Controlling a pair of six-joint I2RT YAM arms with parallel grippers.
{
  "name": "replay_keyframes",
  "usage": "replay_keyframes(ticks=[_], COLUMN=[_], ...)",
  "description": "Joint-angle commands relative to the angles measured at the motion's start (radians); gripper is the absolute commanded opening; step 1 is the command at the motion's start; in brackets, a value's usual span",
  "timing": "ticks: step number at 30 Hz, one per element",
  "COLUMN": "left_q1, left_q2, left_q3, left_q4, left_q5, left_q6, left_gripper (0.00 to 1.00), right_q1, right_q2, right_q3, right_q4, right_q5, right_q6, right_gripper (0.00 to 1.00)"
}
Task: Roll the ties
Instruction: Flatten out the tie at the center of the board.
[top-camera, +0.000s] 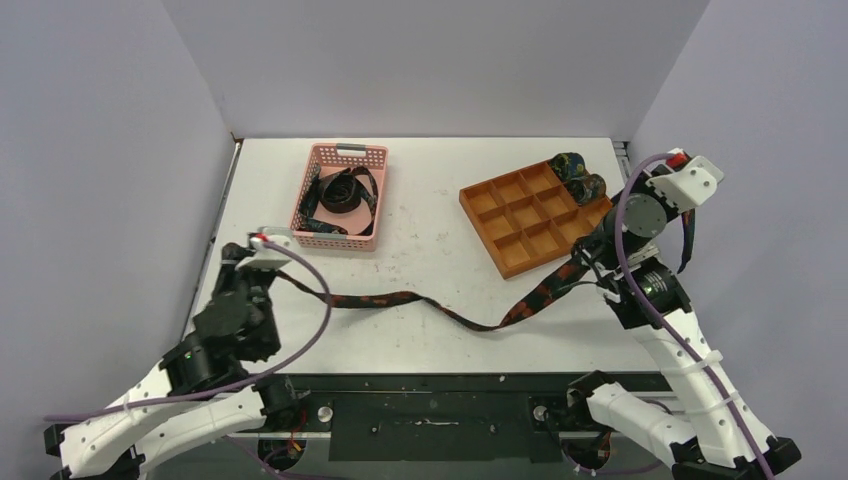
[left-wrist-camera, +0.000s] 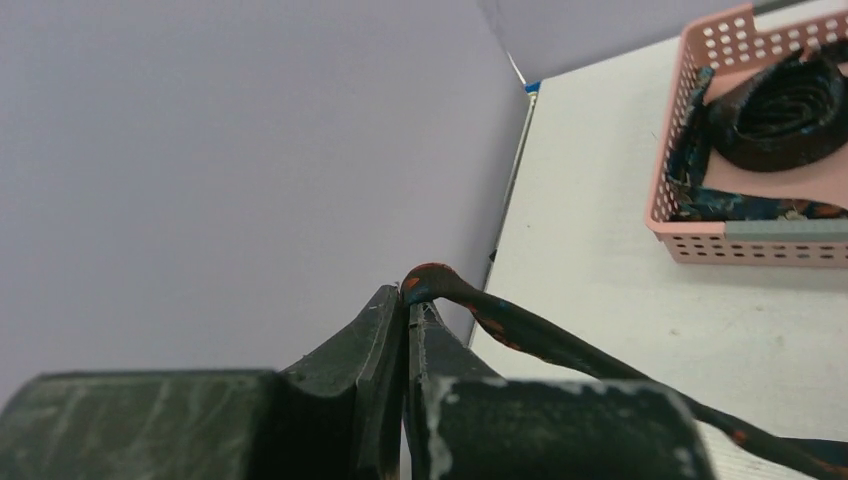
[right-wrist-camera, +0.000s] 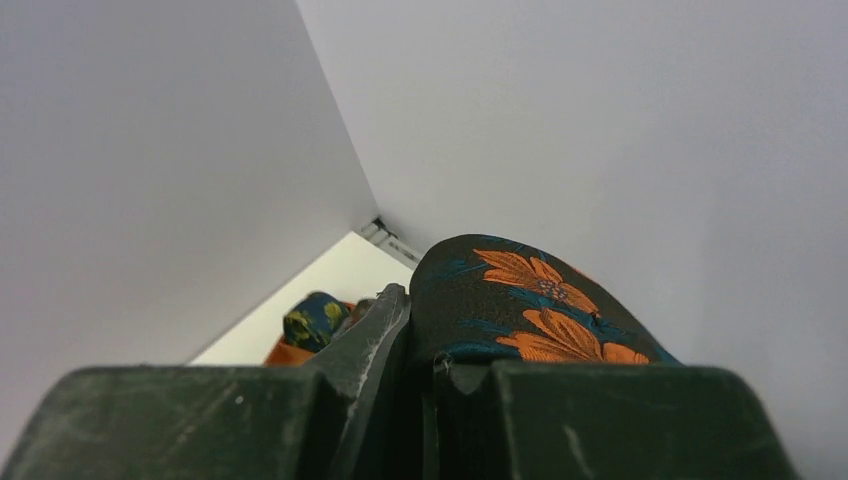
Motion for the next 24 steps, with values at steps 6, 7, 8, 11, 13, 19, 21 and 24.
replay_keyframes(ticks=[6,7,8,11,13,19,21,24], left_q1=[0.012,0.012,0.012,0.014,0.012,0.012,0.011,-0.017], left_q2=[-0.111,-0.107,-0.104,-0.086,-0.082,-0.123,-0.114,-0.072], left_q3=[0.075,0.066,0.049,-0.003,-0.049,-0.195,-0.231,-0.264], left_q4=[0.291,0.279,0.271,0.245,0.225,0.231,0.242,0.258], left_q5=[0.03,0.045,0.081,0.15,0.205,0.298,0.318,0.34], left_q6=[0.585,0.592,0.603,0.616,0.612,0.586,0.584,0.601], left_gripper=[0.0,0.0,0.0,0.0,0.0,0.0,0.0,0.0], right_q1=[-0.053,-0.059,-0.067,-0.104,-0.134,-0.228,-0.247,-0.272], right_q2=[0.02,0.031,0.039,0.048,0.042,-0.011,0.005,0.067], right_q3=[-0.041,-0.044,-0.057,-0.128,-0.198,-0.343,-0.353,-0.357], right_q4=[-0.029,-0.002,0.027,0.089,0.095,-0.142,-0.247,-0.39], right_q5=[0.038,0.057,0.072,0.093,0.086,-0.033,-0.068,-0.123], right_q6=[0.091,0.07,0.05,0.041,0.059,0.337,0.451,0.624], right_gripper=[0.05,0.05,0.05,0.05,0.05,0.05,0.05,0.05])
